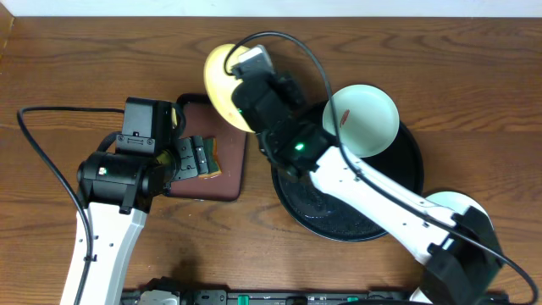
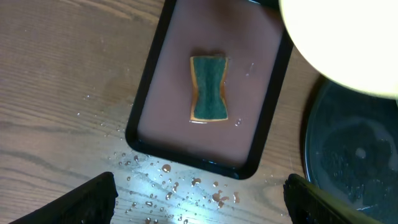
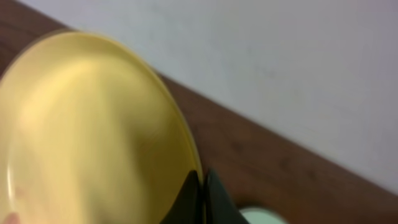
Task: Clean dirty plates on tray and stack at the side
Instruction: 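Set the yellow plate down on the table right of the tray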
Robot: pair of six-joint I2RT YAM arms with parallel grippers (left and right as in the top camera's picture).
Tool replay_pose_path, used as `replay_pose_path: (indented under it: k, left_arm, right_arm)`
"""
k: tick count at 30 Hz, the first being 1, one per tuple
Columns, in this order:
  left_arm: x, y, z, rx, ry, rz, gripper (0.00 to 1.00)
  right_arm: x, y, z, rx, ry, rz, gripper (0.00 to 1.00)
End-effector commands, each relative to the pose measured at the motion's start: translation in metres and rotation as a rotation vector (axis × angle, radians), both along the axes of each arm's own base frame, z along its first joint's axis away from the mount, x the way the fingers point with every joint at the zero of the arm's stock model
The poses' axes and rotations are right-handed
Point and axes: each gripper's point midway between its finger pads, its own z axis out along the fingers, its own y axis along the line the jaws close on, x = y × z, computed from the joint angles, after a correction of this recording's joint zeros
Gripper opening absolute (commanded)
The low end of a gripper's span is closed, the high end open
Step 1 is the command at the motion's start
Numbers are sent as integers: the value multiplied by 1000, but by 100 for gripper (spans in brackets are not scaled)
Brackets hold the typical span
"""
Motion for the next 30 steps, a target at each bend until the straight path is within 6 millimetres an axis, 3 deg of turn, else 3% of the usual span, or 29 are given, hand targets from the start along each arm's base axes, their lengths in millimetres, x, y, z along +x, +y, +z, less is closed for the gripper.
replay_pose_path:
  k: [1, 3, 4, 5, 7, 8, 10, 13, 15, 18, 21, 24, 30]
  left_arm:
    - [2, 1, 7, 10, -21, -12, 87]
    - [2, 1, 7, 10, -20, -12, 87]
    - [2, 2, 7, 11, -20, -12, 87]
    - [2, 2, 7, 11, -20, -12, 87]
    - [2, 1, 7, 11, -20, -12, 87]
    - [2, 2, 7, 11, -20, -12, 87]
    - [2, 2, 7, 11, -20, -12, 87]
    - [2, 1, 7, 10, -20, -12, 87]
    - [2, 2, 7, 11, -20, -12, 87]
    - [2, 1, 7, 11, -20, -12, 87]
    - [2, 2, 7, 11, -20, -12, 87]
    - [2, 2, 7, 11, -20, -12, 87]
    - [2, 1, 7, 10, -20, -12, 87]
  right_arm:
    - [4, -45, 0, 380, 158, -171, 1]
    - [7, -80, -14, 561, 310, -260, 1]
    - [12, -107, -19, 653, 400, -293, 1]
    - [13, -116, -21, 681, 429, -296, 1]
    - [20, -176, -26, 794, 514, -369, 1]
    - [20, -196, -29, 819, 530, -407, 1]
    - [14, -267, -41, 866, 559, -562, 1]
    - [-14, -354, -60, 886, 582, -786, 1]
    - [-49, -416, -80, 897, 599, -983, 1]
    - [-93, -465, -110, 942, 623, -1174, 1]
    - [-124, -488, -146, 966, 639, -1262, 1]
    - [-131, -499, -181, 955, 593, -1250, 1]
    - [-119, -493, -195, 948, 544, -1200, 1]
